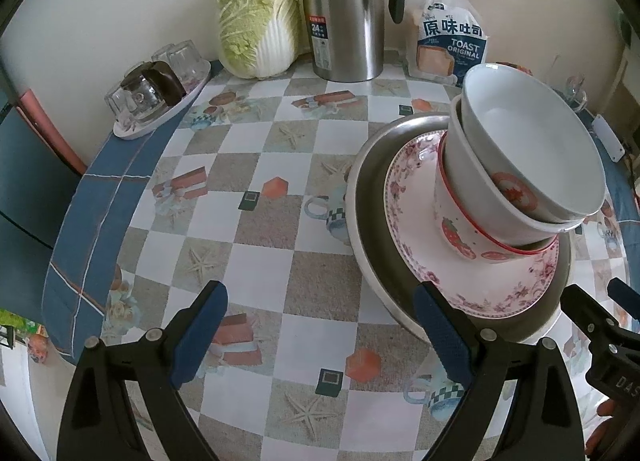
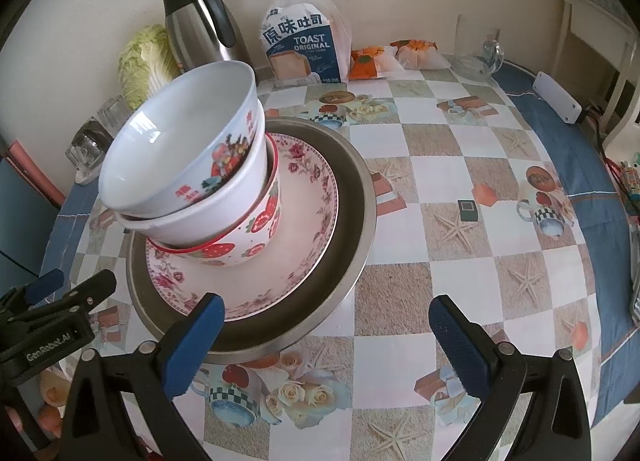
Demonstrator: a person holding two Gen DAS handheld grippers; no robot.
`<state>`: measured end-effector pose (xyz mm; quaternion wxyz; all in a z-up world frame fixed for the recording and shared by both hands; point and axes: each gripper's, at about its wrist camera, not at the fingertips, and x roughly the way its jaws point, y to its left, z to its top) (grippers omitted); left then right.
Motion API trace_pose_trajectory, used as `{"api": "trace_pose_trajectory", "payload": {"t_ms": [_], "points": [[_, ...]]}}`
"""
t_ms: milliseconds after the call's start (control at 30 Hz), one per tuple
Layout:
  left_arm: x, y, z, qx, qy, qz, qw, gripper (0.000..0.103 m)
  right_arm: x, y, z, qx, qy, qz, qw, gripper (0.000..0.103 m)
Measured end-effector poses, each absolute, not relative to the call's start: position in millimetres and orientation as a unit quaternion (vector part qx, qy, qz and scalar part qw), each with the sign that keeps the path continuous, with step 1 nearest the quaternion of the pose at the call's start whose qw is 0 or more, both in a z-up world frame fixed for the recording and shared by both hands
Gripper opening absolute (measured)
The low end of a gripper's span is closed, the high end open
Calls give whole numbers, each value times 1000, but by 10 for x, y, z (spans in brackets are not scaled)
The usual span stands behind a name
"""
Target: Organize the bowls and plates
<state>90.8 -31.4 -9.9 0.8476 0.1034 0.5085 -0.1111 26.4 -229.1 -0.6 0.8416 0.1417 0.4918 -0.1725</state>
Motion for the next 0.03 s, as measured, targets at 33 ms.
{"api": "trace_pose_trajectory", "payload": {"t_ms": [33], "points": [[910,-313,-102,102,510,-113,847,95,264,-2293,-7,142,492,-173,842,103]]}}
